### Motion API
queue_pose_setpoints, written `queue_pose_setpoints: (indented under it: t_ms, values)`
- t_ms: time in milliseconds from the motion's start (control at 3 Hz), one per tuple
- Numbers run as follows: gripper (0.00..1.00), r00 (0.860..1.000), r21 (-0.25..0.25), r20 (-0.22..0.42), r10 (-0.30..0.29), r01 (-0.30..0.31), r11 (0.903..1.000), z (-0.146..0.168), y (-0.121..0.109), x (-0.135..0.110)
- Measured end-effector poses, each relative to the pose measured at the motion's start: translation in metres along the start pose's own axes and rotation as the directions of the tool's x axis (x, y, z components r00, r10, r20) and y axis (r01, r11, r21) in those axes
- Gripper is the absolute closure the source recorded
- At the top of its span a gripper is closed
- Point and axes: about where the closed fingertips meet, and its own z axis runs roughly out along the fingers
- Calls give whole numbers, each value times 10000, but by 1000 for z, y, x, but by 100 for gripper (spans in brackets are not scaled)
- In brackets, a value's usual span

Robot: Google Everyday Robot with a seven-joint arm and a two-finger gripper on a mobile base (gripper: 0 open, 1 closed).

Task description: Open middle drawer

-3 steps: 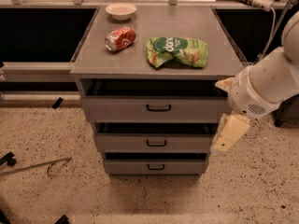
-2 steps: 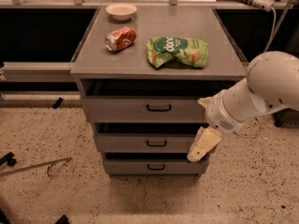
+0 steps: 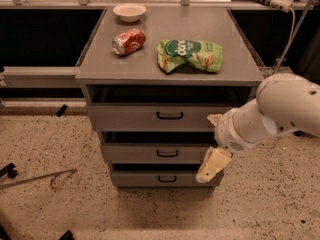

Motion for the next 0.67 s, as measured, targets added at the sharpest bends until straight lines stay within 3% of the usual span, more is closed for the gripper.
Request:
queue_pose_setpoints:
  t_ms: [333,667]
  values:
    - [0,9999,-215,49,103,-102,9997,59,29,20]
    - [0,9986,-230,154,502,-498,9985,136,57,47]
